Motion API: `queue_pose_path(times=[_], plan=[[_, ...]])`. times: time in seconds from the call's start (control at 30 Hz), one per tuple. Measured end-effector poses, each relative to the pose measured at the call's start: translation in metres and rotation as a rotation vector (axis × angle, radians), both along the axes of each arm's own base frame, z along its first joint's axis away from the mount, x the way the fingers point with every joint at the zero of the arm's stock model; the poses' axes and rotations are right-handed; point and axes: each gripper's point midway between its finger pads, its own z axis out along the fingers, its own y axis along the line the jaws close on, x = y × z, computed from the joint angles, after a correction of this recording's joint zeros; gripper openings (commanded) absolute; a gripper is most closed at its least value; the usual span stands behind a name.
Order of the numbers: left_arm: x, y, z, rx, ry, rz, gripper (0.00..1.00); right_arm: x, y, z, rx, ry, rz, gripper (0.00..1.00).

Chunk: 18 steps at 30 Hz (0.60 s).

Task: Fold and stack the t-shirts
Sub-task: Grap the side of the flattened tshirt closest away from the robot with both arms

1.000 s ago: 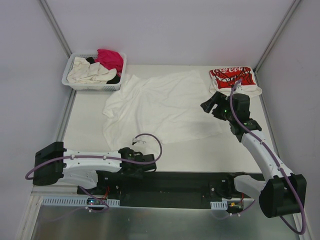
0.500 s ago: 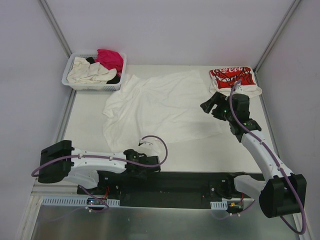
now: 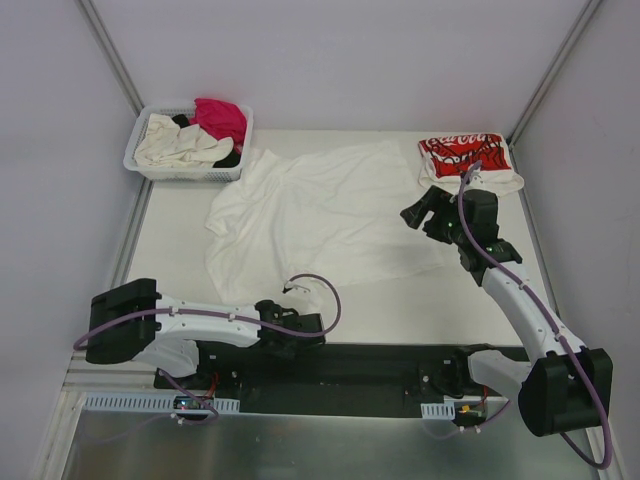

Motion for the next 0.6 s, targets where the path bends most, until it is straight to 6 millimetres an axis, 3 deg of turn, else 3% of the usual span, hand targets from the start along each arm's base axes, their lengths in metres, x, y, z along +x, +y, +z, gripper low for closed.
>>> queue_pose_path(times=[0.23,0.6], plan=[[0.003,-0.004,0.000,0.011,-0.010,-0.009,0.27,0.000,0.000,0.000,0.000,0.000,0.001,0.81],[0.011,-0.009,0.002,0.030,-0.047,-0.028,0.30,0.000,0.000,0.000,-0.002,-0.001,0.002,0.81]])
